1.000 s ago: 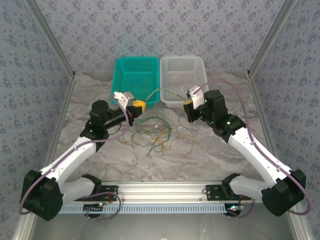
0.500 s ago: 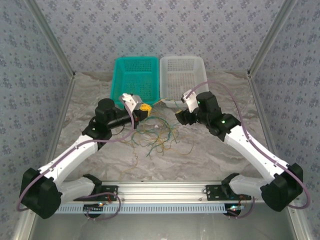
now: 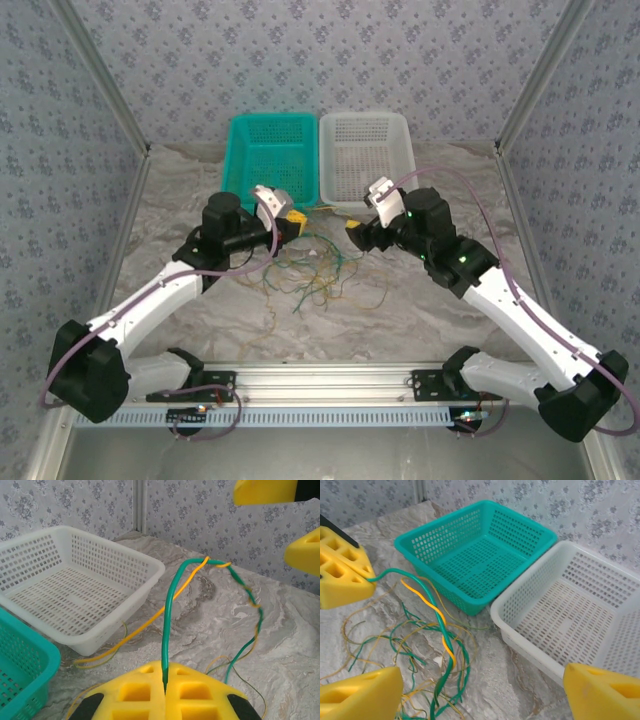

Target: Untangle the cables

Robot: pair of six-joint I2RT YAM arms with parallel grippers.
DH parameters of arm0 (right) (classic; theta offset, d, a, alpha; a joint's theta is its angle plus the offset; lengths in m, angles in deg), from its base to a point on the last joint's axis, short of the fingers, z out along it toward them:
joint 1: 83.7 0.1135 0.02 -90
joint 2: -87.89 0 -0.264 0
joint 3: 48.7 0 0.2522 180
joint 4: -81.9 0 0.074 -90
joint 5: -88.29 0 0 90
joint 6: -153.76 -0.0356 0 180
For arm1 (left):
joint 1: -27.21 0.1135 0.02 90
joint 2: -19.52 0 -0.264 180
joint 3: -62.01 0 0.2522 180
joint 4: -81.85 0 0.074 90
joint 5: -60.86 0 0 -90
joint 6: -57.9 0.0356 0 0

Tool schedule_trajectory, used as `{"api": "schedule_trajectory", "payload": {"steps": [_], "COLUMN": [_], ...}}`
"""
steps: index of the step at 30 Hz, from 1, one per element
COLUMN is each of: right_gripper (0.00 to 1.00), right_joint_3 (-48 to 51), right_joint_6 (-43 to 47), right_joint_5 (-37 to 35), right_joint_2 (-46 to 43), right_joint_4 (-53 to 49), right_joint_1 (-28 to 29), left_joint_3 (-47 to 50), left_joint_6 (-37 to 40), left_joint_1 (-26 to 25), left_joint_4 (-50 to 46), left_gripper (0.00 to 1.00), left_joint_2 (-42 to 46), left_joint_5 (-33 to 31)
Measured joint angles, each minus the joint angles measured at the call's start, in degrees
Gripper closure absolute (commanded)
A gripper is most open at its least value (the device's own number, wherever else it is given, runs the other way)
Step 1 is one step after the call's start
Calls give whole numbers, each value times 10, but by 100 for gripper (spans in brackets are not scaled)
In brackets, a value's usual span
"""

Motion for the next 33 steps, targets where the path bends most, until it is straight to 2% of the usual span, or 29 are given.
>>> {"api": "schedule_trajectory", "payload": {"steps": [5,11,15,22,30,31,33], "right_gripper": [17,20,26,27,50,55,72], "right_joint_3": [-17,-190,-312,-384,-448,-459,-477], "right_joint_6": [1,21,30,38,92,97,108], "right_joint_5": [42,117,174,231,260,262,271], "right_joint_2": [24,124,190,281,368,376,392], "right_joint_4": [-12,-123,-210,-321,-417,-425,-438], "right_joint_1": [-1,4,-12,-29,-12,-14,-17], "left_joint_3": [-8,-30,-48,-48,-48,-48,-48], "left_joint_6": [5,36,61,78,85,85,86], "left_joint_1": [-3,-21,-30,-37,-41,-42,-43], "left_joint_4": [-15,-55,-80,-94,-93,-93,-93], "left_gripper": [100,100,100,100,100,100,100], "left_joint_2": [-2,-5,-10,-11,-14,-14,-14], "left_joint_5": [2,7,4,1,2,2,1]}}
